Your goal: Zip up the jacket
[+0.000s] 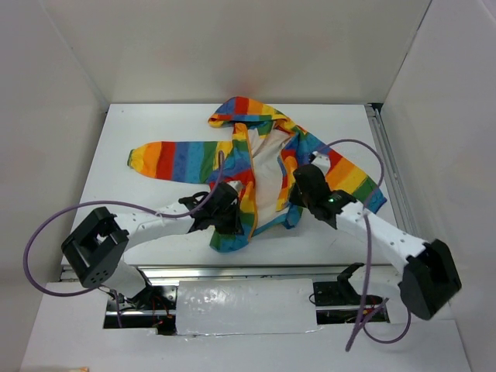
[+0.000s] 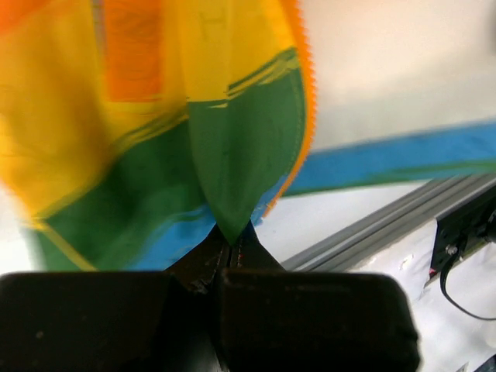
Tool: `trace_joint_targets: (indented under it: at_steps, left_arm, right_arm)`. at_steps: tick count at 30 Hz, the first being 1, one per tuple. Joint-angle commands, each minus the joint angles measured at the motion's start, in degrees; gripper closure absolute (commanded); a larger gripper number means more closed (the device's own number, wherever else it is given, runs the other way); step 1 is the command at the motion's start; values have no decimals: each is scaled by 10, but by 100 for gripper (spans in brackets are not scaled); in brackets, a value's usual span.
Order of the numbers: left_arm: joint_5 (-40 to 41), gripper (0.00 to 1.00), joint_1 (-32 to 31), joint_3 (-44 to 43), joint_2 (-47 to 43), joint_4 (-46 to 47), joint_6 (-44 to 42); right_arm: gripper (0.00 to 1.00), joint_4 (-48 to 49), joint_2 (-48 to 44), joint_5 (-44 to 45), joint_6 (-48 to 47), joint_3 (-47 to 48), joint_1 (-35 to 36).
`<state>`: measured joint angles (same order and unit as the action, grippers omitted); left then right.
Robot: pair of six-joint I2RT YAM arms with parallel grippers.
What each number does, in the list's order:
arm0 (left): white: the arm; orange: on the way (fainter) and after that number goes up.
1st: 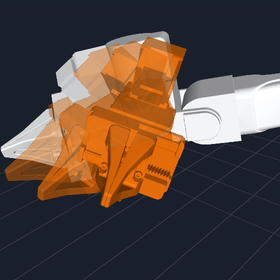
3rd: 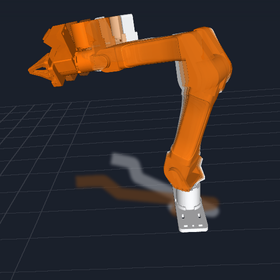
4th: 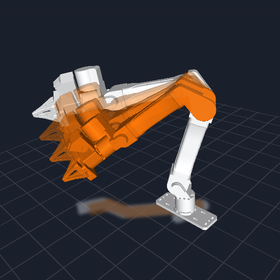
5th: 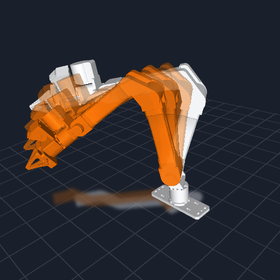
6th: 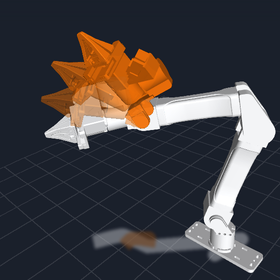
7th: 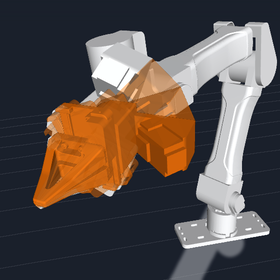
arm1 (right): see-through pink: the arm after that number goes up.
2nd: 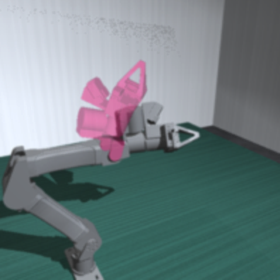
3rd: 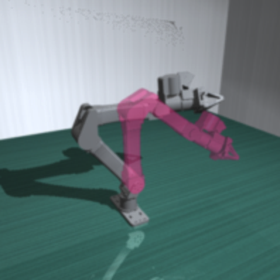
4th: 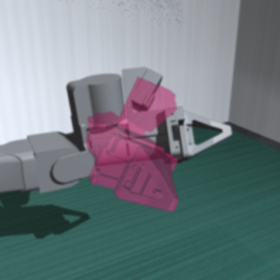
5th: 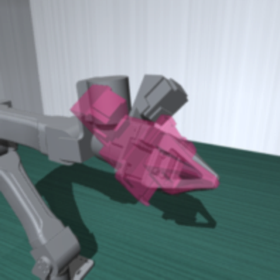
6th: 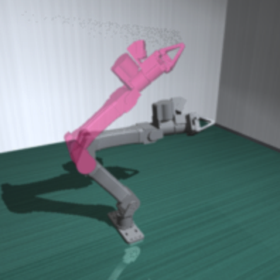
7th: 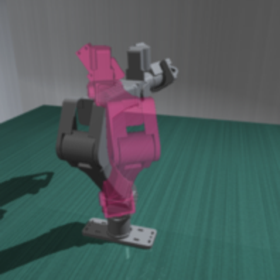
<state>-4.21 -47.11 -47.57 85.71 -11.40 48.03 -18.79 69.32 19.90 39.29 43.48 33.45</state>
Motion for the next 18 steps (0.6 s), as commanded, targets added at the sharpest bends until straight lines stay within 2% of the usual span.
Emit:
trace_joint_targets:
  at_steps: [1, 4, 6, 11, 13, 16, 17, 18]
  left_arm:
    - [13, 100, 20, -2, 12, 16, -3]
    - [14, 100, 29, -9, 26, 10, 1]
    - [10, 100, 31, -8, 29, 17, -2]
    - [8, 100, 33, -13, 49, 25, -4]
    - [18, 100, 39, -25, 66, 11, 4]
    - [39, 100, 52, -39, 86, -24, 16]
    - [39, 100, 57, -38, 86, -26, 16]
    - [39, 100, 61, -36, 84, -24, 15]
  right_arm:
    - [86, -2, -86, 16, -38, -20, -14]
    - [84, -30, -142, 16, -86, -33, -27]
    - [82, -52, -154, 35, -86, -27, -34]
    - [71, -58, -154, 9, -98, -19, -37]
    - [71, -78, -153, 35, -79, -18, -39]
    - [79, -87, -152, 12, -72, -24, -61]
    - [88, -83, -154, 0, -76, -30, -65]
    - [92, -67, -161, -10, -82, -42, -73]
